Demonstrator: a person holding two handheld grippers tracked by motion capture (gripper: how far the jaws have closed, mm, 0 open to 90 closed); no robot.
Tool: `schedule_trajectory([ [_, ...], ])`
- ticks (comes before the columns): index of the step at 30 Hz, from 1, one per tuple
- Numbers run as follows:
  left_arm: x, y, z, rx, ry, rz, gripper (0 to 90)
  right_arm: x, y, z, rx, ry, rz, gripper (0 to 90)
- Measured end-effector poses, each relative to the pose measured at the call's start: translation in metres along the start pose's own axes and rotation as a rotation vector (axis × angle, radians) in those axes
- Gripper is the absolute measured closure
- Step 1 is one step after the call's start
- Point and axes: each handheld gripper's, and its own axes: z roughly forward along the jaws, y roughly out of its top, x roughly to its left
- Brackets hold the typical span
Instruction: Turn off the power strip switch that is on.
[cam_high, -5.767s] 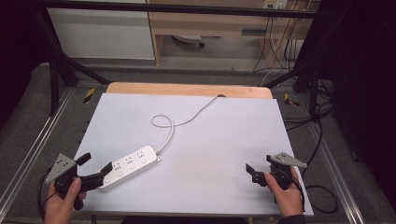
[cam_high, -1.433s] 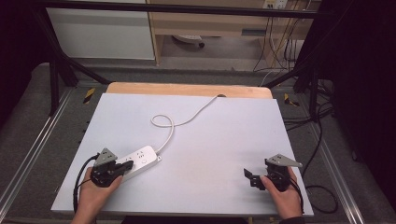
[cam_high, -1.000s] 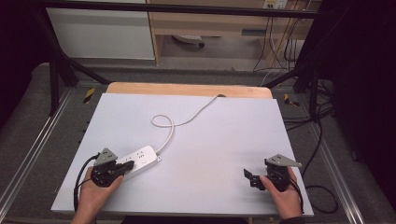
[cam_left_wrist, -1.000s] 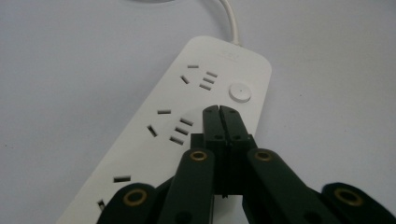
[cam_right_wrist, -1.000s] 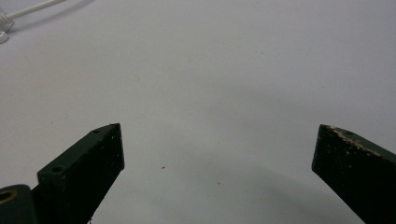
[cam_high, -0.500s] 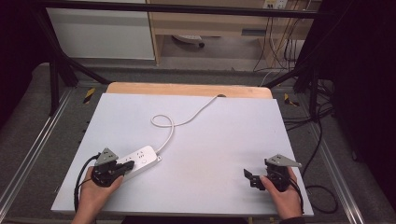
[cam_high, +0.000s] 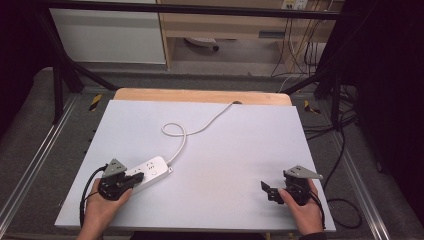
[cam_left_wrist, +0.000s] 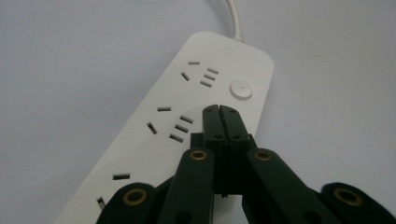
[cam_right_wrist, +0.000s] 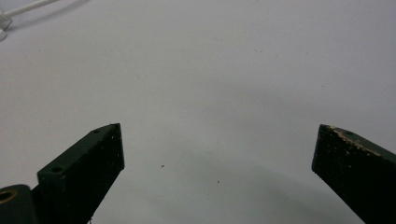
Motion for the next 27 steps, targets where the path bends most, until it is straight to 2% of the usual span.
schedule_trajectory([
  [27, -0.0007, 0.0003, -0.0001, -0.001, 0.004, 0.01, 90.0, 0.0001, -0.0001, 0.0005, 0.002, 0.001, 0.001, 3.3],
])
